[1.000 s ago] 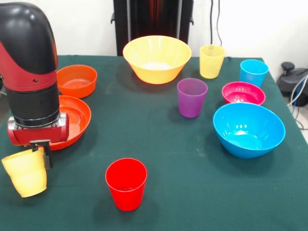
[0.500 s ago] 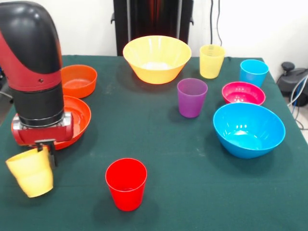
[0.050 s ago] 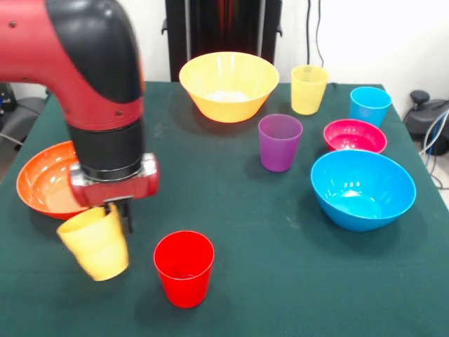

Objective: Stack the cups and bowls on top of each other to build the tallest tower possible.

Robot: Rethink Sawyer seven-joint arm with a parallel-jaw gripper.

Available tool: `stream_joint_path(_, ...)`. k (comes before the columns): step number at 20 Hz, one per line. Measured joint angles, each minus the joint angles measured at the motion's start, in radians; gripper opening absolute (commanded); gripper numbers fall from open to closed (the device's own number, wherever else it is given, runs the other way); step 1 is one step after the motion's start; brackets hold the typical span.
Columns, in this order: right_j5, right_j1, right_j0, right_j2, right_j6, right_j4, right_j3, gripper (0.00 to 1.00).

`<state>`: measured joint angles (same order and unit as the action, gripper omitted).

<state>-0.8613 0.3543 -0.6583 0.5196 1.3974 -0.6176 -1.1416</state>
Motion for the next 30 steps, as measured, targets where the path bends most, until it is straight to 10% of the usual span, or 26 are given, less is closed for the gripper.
stream_joint_path(30,-0.124,0.100,0.116,-0.005,0.000,0.020,0.007,0.00)
